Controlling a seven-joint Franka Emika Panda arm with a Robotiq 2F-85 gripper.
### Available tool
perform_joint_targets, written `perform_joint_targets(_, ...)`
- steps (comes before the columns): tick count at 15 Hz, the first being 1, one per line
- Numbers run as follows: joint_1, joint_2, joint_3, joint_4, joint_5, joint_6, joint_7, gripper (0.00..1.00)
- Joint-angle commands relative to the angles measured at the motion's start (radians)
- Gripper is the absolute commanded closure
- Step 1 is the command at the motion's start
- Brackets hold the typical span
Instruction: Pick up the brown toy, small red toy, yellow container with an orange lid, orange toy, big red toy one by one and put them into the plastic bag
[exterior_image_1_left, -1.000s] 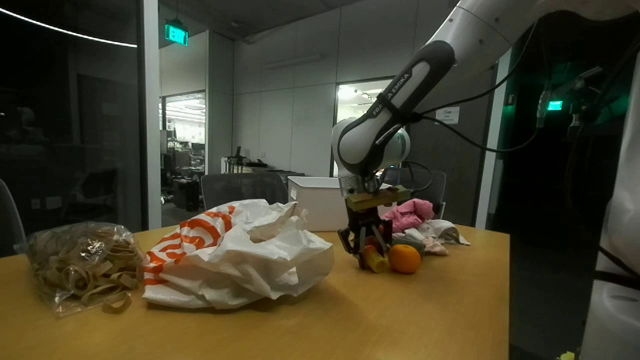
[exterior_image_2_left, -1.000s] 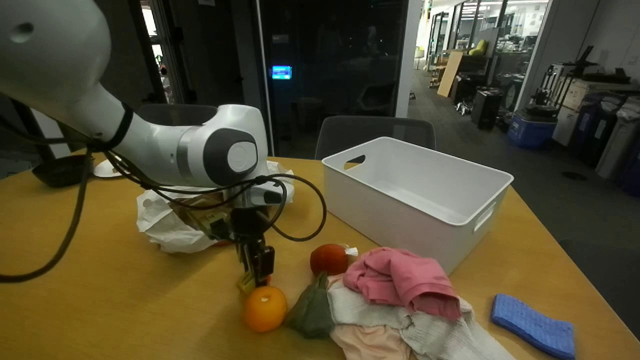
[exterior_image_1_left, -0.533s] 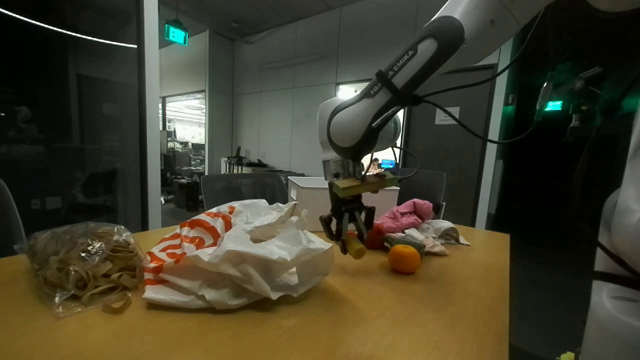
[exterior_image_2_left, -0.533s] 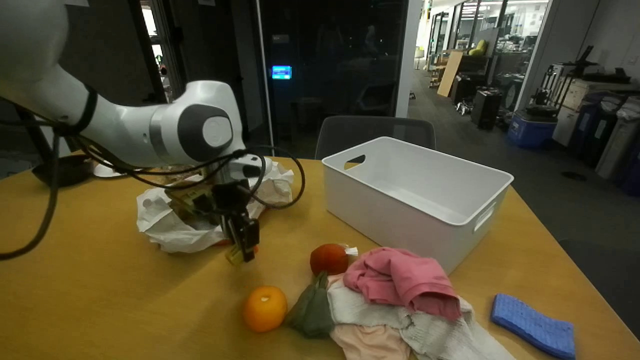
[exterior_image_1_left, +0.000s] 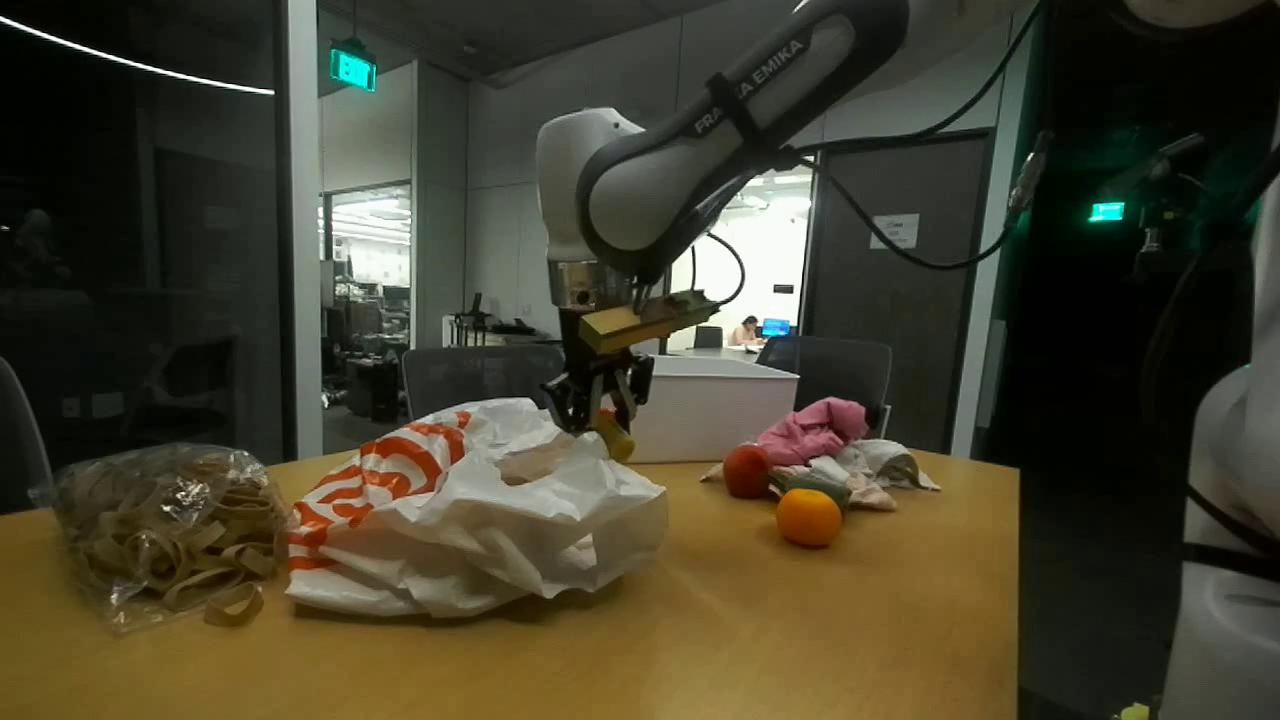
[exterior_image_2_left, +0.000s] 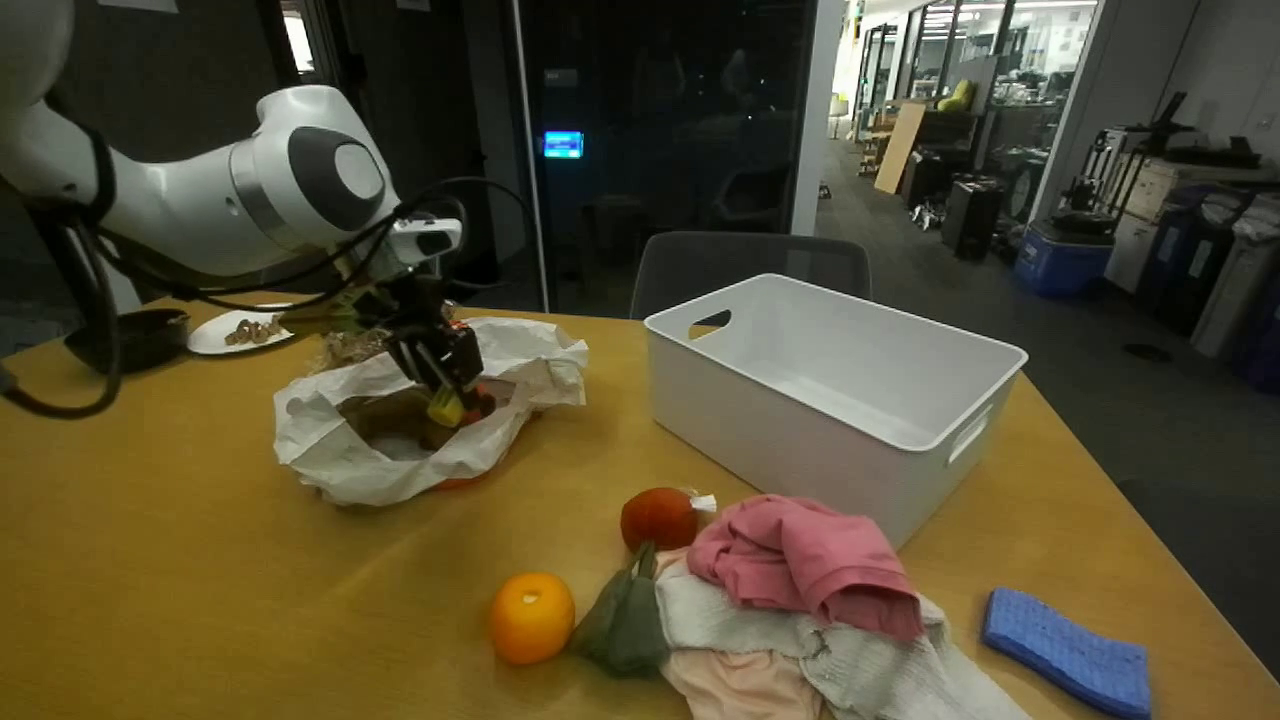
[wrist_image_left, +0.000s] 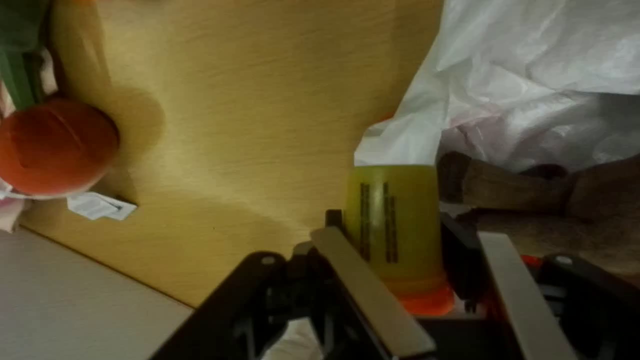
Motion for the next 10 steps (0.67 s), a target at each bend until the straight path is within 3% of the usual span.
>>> perform_joint_targets(1,0.028,0.115,-0.003,0.106,-0.083,0.028,0.013,0.77)
perform_joint_targets(10,0.095,0.284,-0.078,0.207,-0.215,0.068,-0.014,0.77)
